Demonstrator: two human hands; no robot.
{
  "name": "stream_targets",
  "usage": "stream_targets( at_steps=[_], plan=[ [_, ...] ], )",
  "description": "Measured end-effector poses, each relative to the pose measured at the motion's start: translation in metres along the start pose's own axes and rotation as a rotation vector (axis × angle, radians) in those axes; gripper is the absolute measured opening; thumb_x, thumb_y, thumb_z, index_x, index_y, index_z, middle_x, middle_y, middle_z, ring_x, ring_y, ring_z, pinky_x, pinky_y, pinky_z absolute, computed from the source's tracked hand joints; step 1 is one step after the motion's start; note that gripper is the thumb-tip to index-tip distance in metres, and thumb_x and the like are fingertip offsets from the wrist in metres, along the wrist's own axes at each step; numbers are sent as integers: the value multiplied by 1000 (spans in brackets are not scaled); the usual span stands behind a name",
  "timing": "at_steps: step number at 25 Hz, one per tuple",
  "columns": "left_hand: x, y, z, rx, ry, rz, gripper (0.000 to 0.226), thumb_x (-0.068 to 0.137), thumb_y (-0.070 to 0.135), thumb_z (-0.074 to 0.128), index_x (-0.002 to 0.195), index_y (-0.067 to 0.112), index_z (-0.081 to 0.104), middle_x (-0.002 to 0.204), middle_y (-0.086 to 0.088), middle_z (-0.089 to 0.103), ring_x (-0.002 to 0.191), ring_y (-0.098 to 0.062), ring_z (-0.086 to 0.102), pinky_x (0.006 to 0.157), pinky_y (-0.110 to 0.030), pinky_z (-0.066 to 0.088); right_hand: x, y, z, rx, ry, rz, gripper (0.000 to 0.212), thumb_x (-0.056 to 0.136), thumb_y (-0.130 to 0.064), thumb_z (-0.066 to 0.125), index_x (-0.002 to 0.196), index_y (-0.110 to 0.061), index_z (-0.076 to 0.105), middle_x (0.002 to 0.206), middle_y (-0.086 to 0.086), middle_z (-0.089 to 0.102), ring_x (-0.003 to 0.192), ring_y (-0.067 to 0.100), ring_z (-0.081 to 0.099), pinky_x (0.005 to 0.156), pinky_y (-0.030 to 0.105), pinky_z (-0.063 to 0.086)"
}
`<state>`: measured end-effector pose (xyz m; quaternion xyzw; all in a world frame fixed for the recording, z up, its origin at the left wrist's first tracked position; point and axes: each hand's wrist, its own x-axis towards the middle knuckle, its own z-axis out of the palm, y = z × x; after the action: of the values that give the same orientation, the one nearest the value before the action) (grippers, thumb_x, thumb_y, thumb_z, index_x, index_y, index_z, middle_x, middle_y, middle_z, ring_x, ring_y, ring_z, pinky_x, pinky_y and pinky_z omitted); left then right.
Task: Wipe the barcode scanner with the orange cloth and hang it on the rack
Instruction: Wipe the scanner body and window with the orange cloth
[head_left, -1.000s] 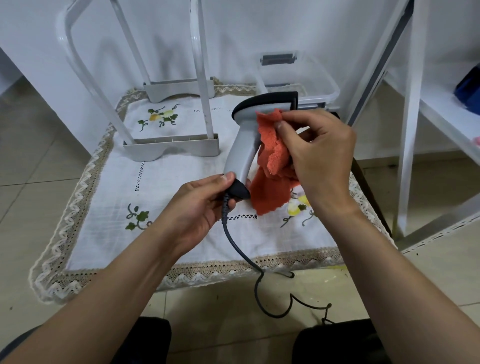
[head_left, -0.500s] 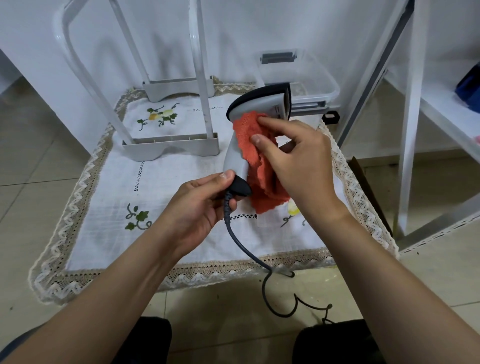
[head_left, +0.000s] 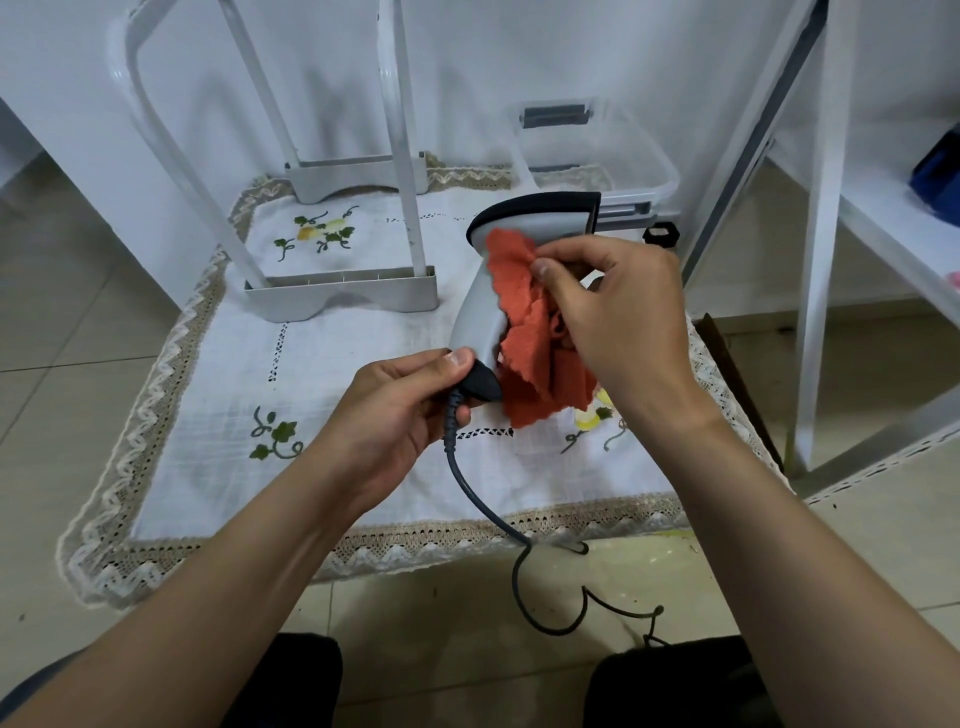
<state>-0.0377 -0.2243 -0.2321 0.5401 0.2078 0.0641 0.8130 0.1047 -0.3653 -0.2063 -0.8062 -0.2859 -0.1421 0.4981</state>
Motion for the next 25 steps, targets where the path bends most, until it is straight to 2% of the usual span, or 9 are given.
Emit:
stream_targets(
  at_steps=[3, 6, 8, 10, 13, 17, 20, 22, 25],
  plan=[
    [0, 1, 1, 19, 7, 15, 26, 80, 23, 70, 89, 0, 79, 91, -16, 76, 77, -19, 65, 58, -20, 52, 0, -1, 0, -7, 22, -17, 10, 89, -23, 76, 97, -24, 83, 80, -15, 75, 58, -8, 57, 70, 22, 51],
    [-1, 2, 1, 25, 20, 20, 31, 80, 23, 69, 93, -5, 75, 87, -15, 76, 67, -14, 64, 57, -19, 51, -2, -4, -1, -22, -64, -35, 8, 88, -23, 78, 94, -25, 83, 78, -14, 76, 61, -3, 62, 71, 25, 55],
    [-1, 1, 2, 31, 9, 22, 31, 80, 23, 69, 92, -4, 76, 91, -17, 75, 73, -17, 63, 58, -20, 51, 1, -3, -4, -17, 1, -21, 9, 88, -25, 77, 95, -26, 83, 79, -13, 77, 67, 2, 68, 74, 31, 58],
    [-1, 1, 4, 18, 7, 21, 30, 79, 23, 70, 91, -3, 77, 93, -19, 75, 79, -21, 63, 58, -20, 52, 2, -3, -3, -22, 50, -43, 11, 89, -26, 76, 96, -26, 83, 81, -12, 78, 65, -2, 65, 73, 29, 57],
    [-2, 1, 4, 6, 20, 20, 30, 78, 23, 70, 91, -3, 77, 89, -17, 76, 73, -18, 64, 58, -20, 52, -1, -4, -3, -30, -29, -81, 9, 88, -24, 78, 95, -25, 83, 80, -12, 77, 57, -8, 56, 69, 24, 52],
    [-3, 1, 4, 19, 14, 19, 31, 78, 23, 71, 93, -3, 77, 94, -19, 76, 78, -21, 65, 58, -20, 52, 2, 0, -4, -37, 36, -35, 11, 89, -27, 75, 96, -26, 82, 81, -12, 78, 58, -3, 57, 71, 32, 57],
    [-4, 2, 3, 27, 26, 26, 30, 78, 24, 70, 92, -3, 77, 89, -16, 76, 68, -16, 62, 58, -19, 52, 0, 0, 0, -32, -46, -58, 9, 89, -25, 77, 96, -25, 82, 80, -11, 77, 57, -4, 56, 70, 30, 57],
    [-4, 2, 2, 35, 19, 24, 29, 79, 24, 70, 90, -2, 78, 89, -16, 76, 70, -16, 63, 58, -19, 52, 1, 2, -1, -28, -53, -43, 8, 88, -27, 77, 95, -26, 82, 78, -11, 77, 60, -1, 59, 69, 33, 58],
    [-3, 3, 3, 33, 13, 26, 24, 78, 24, 70, 84, 4, 81, 91, -16, 77, 76, -18, 66, 58, -19, 51, 2, 4, -1, 15, 23, -44, 8, 89, -24, 76, 95, -25, 82, 79, -14, 76, 60, -2, 60, 70, 25, 55]
  ],
)
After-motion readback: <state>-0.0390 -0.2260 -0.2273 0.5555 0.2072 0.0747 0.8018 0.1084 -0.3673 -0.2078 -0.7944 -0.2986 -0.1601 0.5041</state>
